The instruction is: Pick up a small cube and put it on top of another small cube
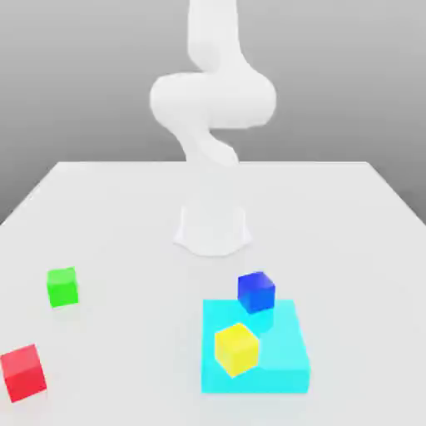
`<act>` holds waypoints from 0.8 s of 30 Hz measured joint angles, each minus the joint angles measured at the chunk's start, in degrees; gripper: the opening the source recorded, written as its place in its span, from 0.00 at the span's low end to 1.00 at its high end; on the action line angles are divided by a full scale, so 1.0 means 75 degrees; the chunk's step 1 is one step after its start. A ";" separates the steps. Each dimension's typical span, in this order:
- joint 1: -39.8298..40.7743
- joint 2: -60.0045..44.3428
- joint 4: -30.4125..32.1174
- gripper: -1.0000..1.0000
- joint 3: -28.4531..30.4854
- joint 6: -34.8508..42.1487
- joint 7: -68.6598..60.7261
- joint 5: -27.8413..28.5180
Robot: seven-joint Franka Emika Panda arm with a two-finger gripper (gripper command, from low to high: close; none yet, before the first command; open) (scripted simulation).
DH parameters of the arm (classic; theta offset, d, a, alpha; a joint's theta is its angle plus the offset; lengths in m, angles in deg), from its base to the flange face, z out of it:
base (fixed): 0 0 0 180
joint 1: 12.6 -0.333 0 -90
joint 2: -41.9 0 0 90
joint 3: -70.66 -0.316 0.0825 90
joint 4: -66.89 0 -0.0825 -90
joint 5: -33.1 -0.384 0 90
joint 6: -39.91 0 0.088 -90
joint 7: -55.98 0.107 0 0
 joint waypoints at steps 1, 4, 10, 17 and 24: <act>0.0086 -0.0300 0.0018 0.50 0.0068 -0.0103 0.0094 -0.0024; 0.0327 -0.1151 0.0065 0.50 0.0266 -0.0383 0.0367 -0.0086; 0.0775 -0.2810 0.0159 0.50 0.0692 -0.0937 0.0869 -0.0246; 0.1334 -0.4752 0.0268 0.50 0.1206 -0.1579 0.1370 -0.0548; 0.2031 -0.6707 0.0373 0.50 0.1494 -0.2211 0.1794 -0.0960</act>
